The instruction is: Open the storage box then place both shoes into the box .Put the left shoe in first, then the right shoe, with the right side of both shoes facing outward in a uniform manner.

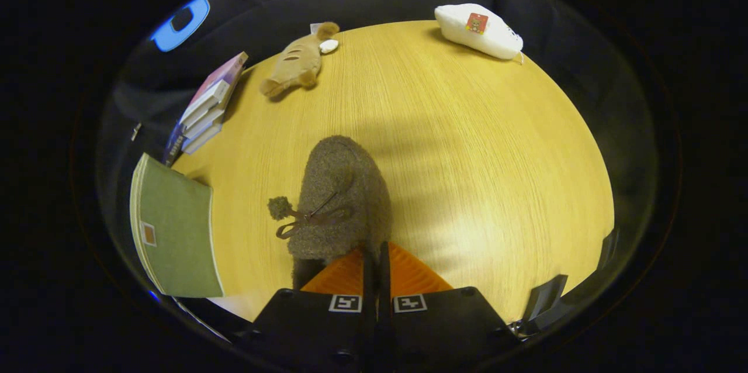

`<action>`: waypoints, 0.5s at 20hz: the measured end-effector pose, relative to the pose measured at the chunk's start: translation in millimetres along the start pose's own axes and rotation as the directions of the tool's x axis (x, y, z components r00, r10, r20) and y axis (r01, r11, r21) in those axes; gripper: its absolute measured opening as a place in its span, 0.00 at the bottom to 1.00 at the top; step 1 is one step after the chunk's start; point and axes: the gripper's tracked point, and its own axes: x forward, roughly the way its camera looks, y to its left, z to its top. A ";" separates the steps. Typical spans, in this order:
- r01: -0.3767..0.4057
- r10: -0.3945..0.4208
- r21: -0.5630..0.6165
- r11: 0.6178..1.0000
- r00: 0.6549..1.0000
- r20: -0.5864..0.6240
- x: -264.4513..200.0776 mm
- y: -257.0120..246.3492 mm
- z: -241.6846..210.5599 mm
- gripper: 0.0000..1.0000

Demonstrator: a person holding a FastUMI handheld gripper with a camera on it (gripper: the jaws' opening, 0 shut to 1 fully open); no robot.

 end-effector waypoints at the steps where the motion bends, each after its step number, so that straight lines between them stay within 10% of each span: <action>1: -0.010 0.010 0.007 1.000 1.000 0.013 -5.5 1.5 2.4 0.05; 10: -0.180 0.173 0.069 0.981 0.980 0.104 -78.0 88.6 31.8 0.05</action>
